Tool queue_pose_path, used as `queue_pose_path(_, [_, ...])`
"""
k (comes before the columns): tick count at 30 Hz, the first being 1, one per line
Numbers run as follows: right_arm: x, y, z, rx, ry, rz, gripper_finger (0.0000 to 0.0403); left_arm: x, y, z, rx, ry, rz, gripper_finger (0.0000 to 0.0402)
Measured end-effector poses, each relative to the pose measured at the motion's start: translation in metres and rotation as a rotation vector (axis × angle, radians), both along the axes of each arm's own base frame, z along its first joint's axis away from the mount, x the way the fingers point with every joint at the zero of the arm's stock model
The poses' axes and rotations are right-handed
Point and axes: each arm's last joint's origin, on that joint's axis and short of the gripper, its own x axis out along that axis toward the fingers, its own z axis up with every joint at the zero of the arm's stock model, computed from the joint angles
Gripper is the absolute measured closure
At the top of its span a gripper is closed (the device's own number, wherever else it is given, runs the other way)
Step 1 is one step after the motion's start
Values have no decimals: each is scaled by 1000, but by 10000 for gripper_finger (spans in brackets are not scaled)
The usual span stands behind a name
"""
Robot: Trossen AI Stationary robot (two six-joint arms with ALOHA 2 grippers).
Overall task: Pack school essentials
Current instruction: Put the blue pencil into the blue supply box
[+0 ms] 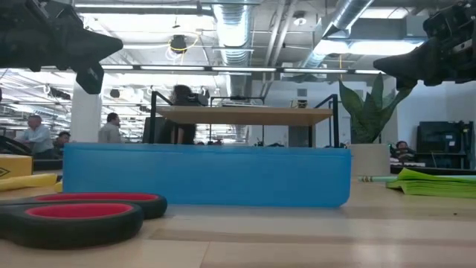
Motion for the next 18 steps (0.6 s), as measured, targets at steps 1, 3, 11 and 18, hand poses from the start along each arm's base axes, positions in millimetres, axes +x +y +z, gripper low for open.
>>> queue_pose_path(1, [0, 0, 0, 0, 0, 0, 374, 0, -1, 0, -18, 0, -18, 401])
queue_pose_path(3, [0, 0, 0, 0, 0, 0, 375, 0, -3, 0, -36, 0, -43, 401])
queue_pose_path(11, [0, 0, 0, 0, 0, 0, 374, 0, -8, 0, -38, 0, -36, 401])
queue_pose_path(18, [0, 0, 0, 0, 0, 0, 376, -1, -11, 4, -16, -41, -13, 401])
